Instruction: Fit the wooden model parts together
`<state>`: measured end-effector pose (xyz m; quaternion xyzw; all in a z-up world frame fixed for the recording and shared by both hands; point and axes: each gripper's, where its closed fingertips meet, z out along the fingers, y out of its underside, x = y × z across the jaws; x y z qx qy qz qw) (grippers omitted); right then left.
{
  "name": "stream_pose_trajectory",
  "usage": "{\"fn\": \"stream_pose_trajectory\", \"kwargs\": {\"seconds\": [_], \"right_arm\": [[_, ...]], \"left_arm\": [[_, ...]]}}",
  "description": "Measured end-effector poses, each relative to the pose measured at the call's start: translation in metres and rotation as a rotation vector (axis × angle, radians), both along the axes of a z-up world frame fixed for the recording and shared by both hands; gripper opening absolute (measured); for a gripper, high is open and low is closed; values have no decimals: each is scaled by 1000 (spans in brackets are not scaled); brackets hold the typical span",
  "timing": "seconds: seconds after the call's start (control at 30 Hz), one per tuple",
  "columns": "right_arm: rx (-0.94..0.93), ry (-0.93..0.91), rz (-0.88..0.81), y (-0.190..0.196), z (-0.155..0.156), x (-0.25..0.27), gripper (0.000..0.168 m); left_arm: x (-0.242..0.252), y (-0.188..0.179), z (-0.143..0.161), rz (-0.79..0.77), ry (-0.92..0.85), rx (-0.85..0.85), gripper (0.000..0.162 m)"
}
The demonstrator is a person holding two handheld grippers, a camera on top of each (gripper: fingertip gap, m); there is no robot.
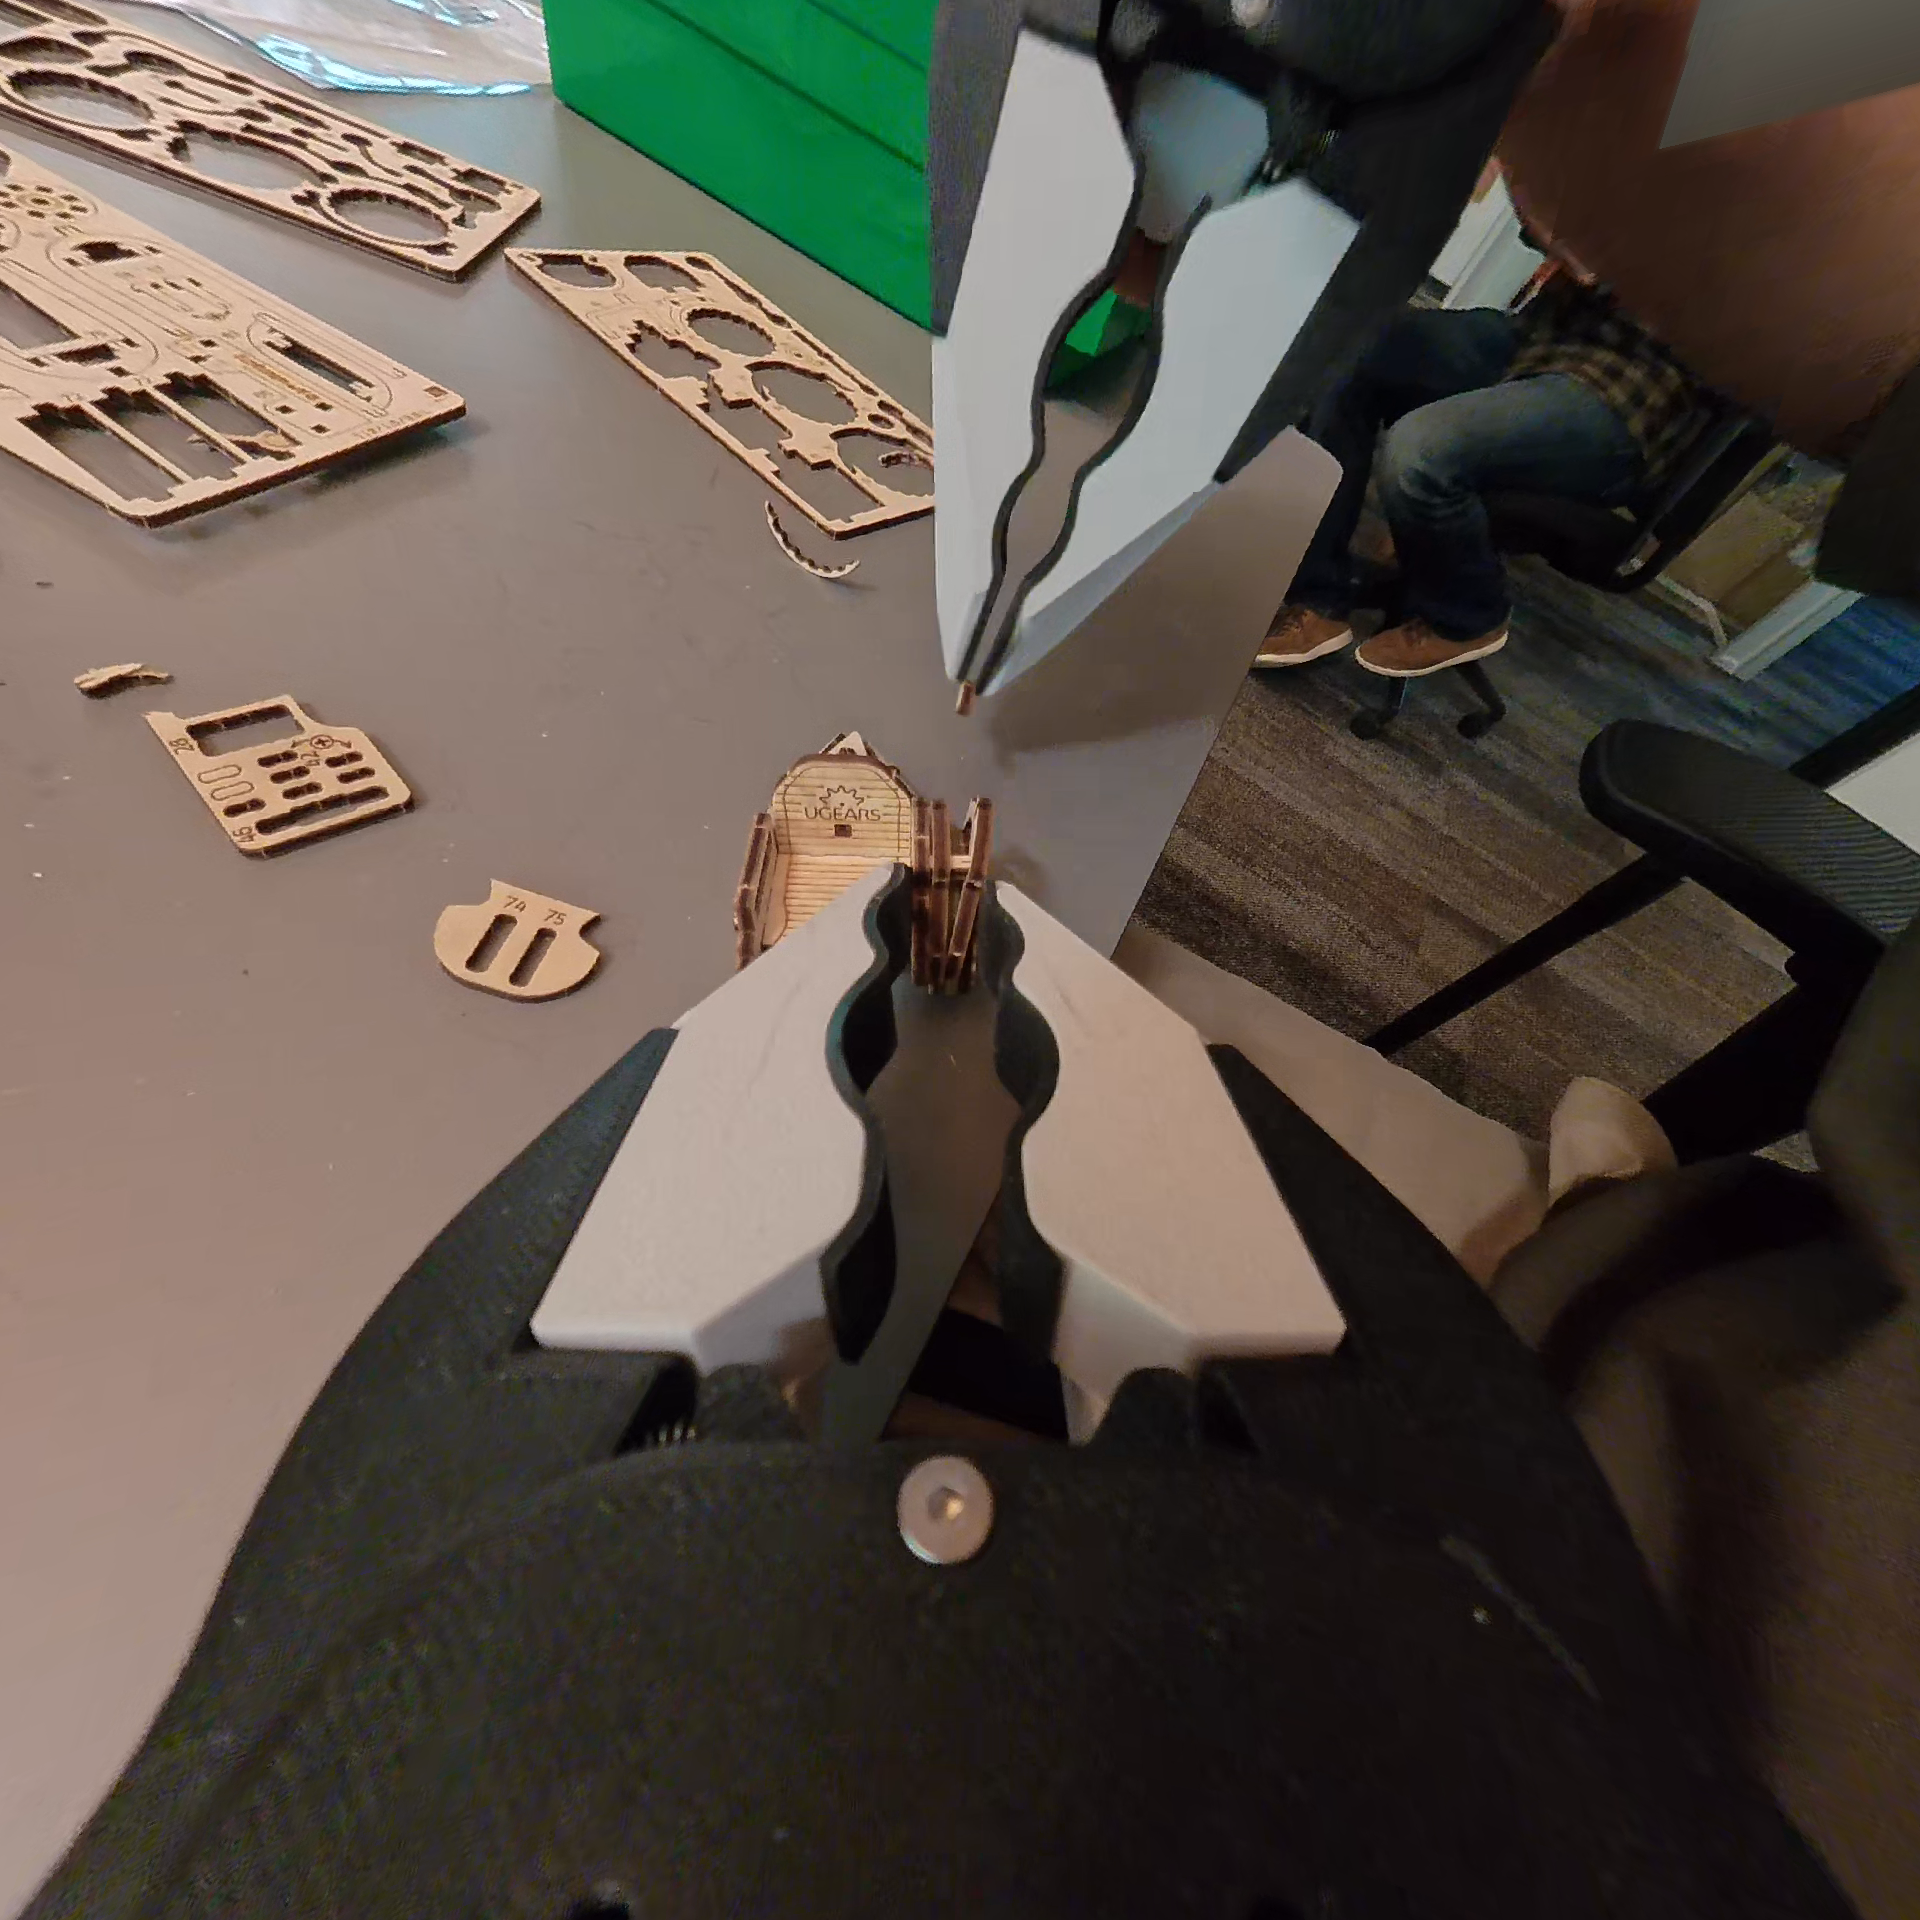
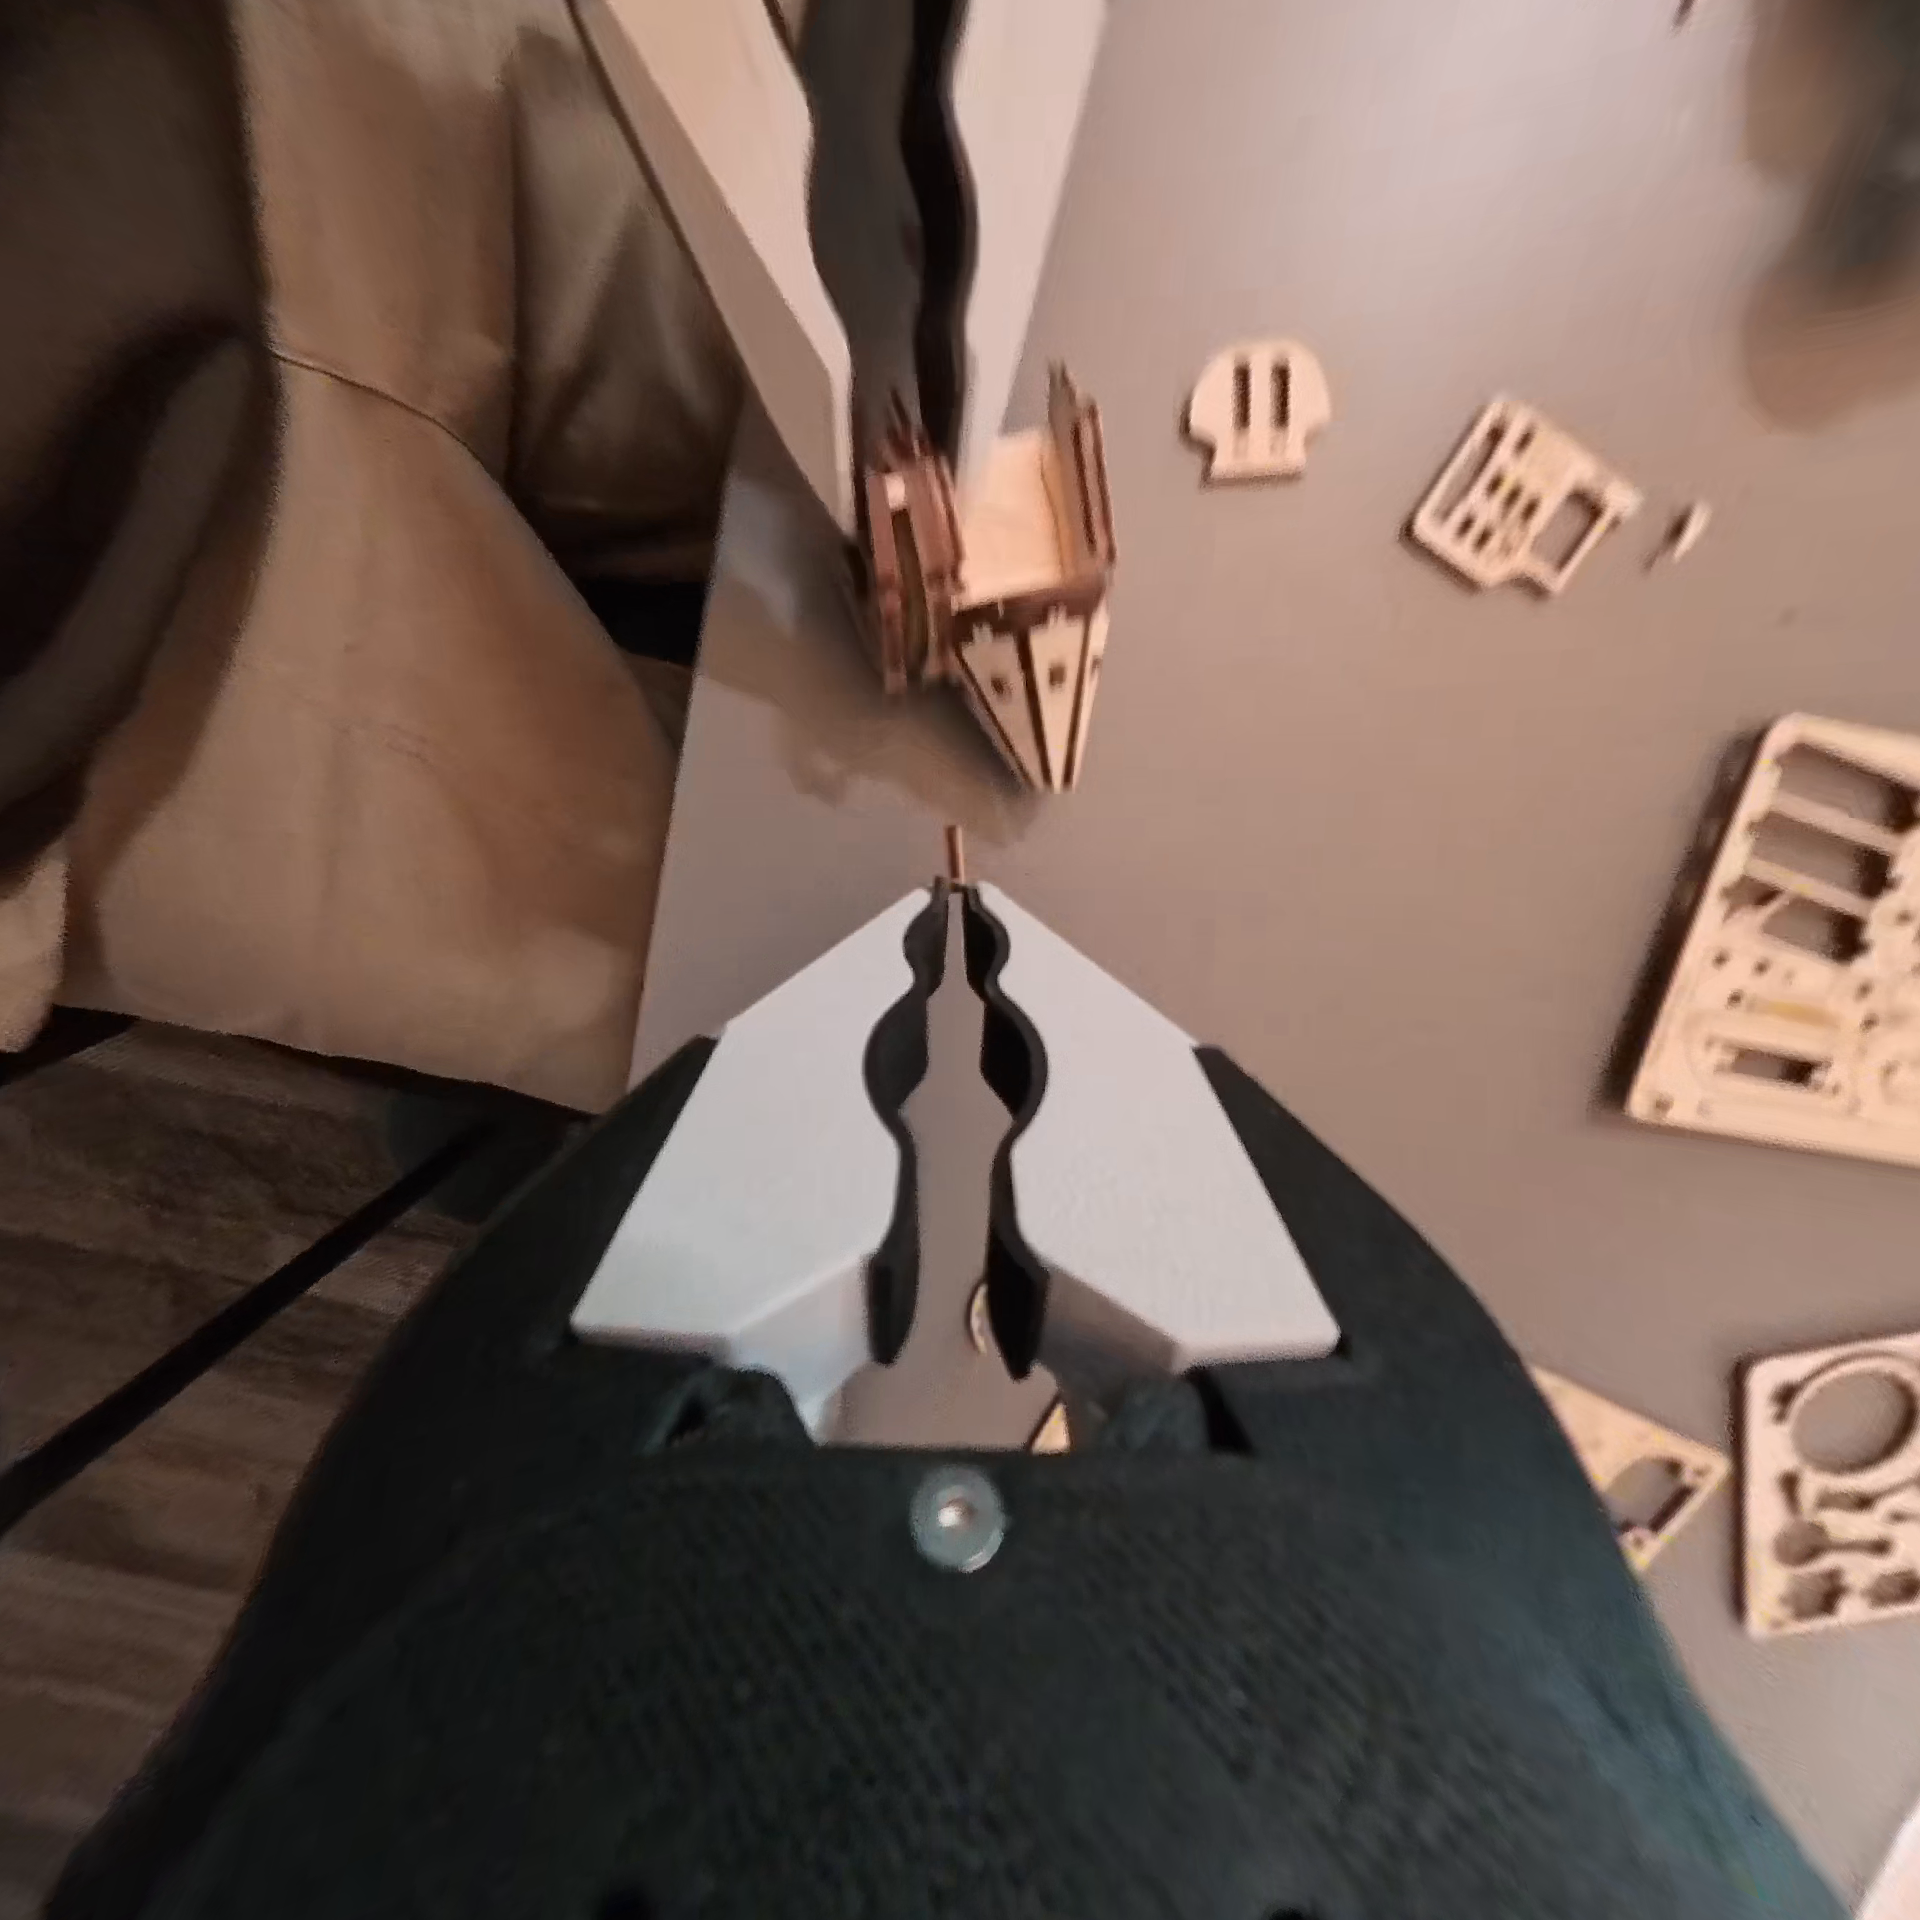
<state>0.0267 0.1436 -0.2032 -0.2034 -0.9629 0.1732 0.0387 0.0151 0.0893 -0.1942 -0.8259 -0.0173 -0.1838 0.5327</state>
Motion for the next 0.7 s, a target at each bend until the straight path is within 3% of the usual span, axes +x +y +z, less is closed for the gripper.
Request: {"fn": "stream_pose_trajectory", "kwargs": {"seconds": [0.03,0.17,0.23,0.33,0.47,0.7], "right_arm": [[17,6,-21,6,-7,2,1],[20,105,-108,19,-17,-4,3],[-53,159,-128,12,-3,-12,19],[-197,212,-84,-16,27,-20,31],[-203,162,44,-45,28,-21,30],[-131,21,201,-58,12,-19,19]], "left_arm": [[0,0,0,0,0,0,9],[0,0,0,1,1,1,9],[0,0,0,2,4,1,9],[-1,0,0,6,8,1,9],[-1,0,-1,5,13,2,9],[1,0,-1,-4,19,3,9]]}}
